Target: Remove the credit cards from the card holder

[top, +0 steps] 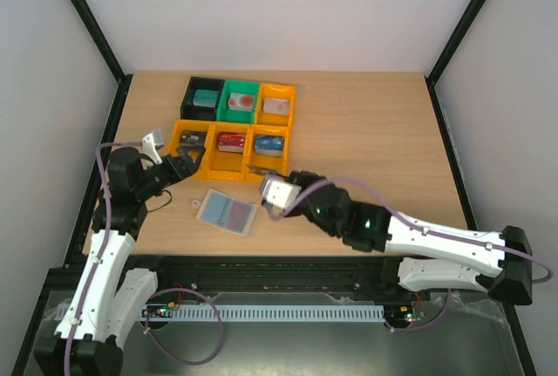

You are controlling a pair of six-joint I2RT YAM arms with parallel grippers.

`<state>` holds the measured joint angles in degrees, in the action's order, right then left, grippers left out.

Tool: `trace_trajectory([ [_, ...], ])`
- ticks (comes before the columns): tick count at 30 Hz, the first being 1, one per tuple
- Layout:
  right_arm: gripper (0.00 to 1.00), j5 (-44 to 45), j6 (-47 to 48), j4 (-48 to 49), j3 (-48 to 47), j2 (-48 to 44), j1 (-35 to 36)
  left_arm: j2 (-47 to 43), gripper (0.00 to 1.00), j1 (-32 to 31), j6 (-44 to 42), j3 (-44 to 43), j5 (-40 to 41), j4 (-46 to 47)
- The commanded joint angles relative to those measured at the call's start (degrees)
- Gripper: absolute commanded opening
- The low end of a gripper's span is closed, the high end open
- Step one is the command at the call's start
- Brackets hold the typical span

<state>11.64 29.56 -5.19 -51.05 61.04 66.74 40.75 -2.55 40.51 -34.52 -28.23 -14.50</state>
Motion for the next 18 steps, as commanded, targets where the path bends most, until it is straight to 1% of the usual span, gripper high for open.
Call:
trace_trajectory([
  [1, 0.02, 20.62, 43.57, 27.49, 11.16, -2.66, 6.93, -3.14, 0.98, 0.44, -11.47, -4.48, -8.77, 6.61],
  [2, 0.02, 20.78, 49.75, 32.03, 13.20, -2.39, 7.67, -3.97, 0.97, 0.36, -15.60, -5.23, -10.03, 7.05],
  [5, 0.02, 20.11, 65.22, 43.88, 17.97, -0.42, 8.90, -7.01, 0.96, 0.23, -37.04, -8.11, -10.29, 3.77],
  [7, 0.01, 19.40, 71.22, 48.25, 18.86, 0.84, 9.52, -11.89, 0.94, -0.33, -54.50, -8.11, -9.70, 1.62],
  [8, 0.02, 18.96, 72.15, 48.65, 18.82, 1.11, 9.76, -15.45, 0.94, -0.64, -63.31, -6.94, -10.79, 1.29],
  [11, 0.01, 17.59, 73.67, 48.78, 18.81, 1.07, 10.36, -27.37, 0.94, -0.92, -89.05, -1.68, -18.33, 0.94],
  [12, 0.02, 17.40, 73.85, 48.66, 18.65, 1.09, 10.72, -30.72, 0.93, -0.91, -95.89, 0.36, -20.42, 1.29],
  [14, 0.02, 17.37, 73.97, 48.07, 18.28, 1.51, 11.55, -35.18, 0.89, -0.88, -107.61, 4.05, -23.03, 2.81],
  [16, 0.02, 17.46, 74.10, 48.03, 17.67, 2.34, 12.77, -37.42, 0.87, -0.79, -119.37, 6.79, -24.69, 3.95],
  [17, 0.02, 17.38, 74.00, 48.25, 17.44, 2.91, 13.48, -37.79, 0.87, -0.79, -124.56, 7.89, -25.47, 4.87],
  [18, 0.02, 17.26, 73.83, 48.59, 17.08, 3.51, 14.11, -37.84, 0.86, -0.79, -127.76, 8.78, -26.20, 6.77],
])
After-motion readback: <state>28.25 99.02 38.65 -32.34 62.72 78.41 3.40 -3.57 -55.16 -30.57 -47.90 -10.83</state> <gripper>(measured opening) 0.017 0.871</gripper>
